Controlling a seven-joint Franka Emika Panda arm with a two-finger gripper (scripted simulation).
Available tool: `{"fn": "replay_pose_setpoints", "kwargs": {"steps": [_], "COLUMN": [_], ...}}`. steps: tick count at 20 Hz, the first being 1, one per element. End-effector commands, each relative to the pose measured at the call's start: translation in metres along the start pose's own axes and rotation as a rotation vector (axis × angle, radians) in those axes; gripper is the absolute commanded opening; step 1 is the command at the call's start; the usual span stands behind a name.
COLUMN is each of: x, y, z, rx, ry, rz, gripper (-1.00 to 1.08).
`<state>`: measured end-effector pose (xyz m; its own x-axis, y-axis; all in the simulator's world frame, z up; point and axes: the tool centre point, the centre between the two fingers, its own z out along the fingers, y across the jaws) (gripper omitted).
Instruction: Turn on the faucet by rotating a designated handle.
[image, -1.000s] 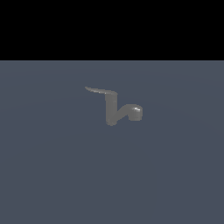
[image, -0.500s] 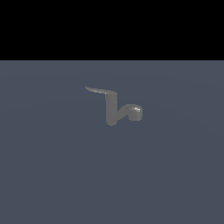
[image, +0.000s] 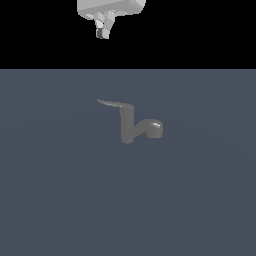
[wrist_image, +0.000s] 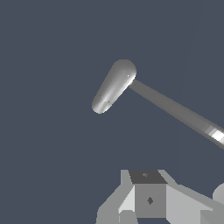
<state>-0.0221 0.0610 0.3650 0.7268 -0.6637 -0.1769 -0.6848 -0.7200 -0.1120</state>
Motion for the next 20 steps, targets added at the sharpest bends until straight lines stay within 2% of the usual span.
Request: {"fn": "replay_pose_setpoints", "kwargs": {"steps": [1, 9, 20], "x": [0.012, 0.048, 0.085], "y": [-0.012, -0.045, -0.077], "z": [0.018, 0.078, 0.155], "rx": [-0.005, -0.028, -0.052], "ry": [0.004, 0.044, 0.147], "rz": [0.071, 0.286, 0.529], "gripper": [-1.00, -1.00, -1.00]}}
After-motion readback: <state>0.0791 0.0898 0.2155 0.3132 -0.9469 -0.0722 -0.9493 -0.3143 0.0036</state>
